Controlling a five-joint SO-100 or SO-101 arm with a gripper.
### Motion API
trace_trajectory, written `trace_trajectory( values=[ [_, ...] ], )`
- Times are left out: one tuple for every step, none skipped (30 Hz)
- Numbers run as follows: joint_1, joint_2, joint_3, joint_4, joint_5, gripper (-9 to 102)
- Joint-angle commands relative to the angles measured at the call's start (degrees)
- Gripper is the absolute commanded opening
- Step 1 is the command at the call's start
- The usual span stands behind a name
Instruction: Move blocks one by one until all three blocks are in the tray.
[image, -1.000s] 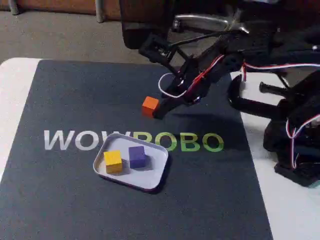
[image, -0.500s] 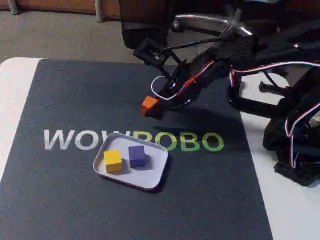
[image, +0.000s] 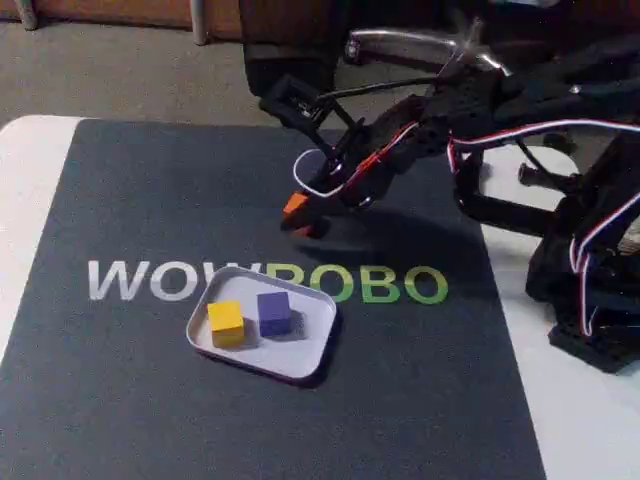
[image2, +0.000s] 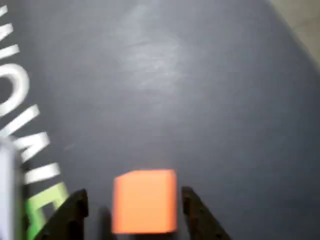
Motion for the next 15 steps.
trace_trajectory(
  values=[
    [0.2,-0.8,-2.7,-1.3,-0.6,21],
    [0.2,-1.1,-2.7,-1.5,-0.8,21],
    [0.2,-1.2,-2.7,-1.6,-0.9,21],
    [0.3,-1.3,-2.7,-1.6,-1.1,21],
    [0.3,-1.5,-2.7,-1.6,-1.3,21],
    [0.3,-1.6,-2.7,-1.6,-1.7,20],
    [0.3,-1.7,-2.5,-1.6,-2.0,20],
    [0.3,-1.8,-2.5,-1.6,-2.1,20],
    [0.3,-1.8,-2.5,-1.6,-2.3,20],
    [0.3,-1.9,-2.5,-1.7,-2.4,19],
    [0.3,-1.9,-2.4,-1.7,-2.5,19],
    [0.3,-1.9,-2.3,-1.7,-2.5,18],
    [0.3,-1.9,-2.2,-1.7,-2.6,17],
    [0.3,-1.9,-2.1,-1.7,-2.8,17],
    [0.3,-1.9,-2.0,-1.7,-2.9,15]
  ],
)
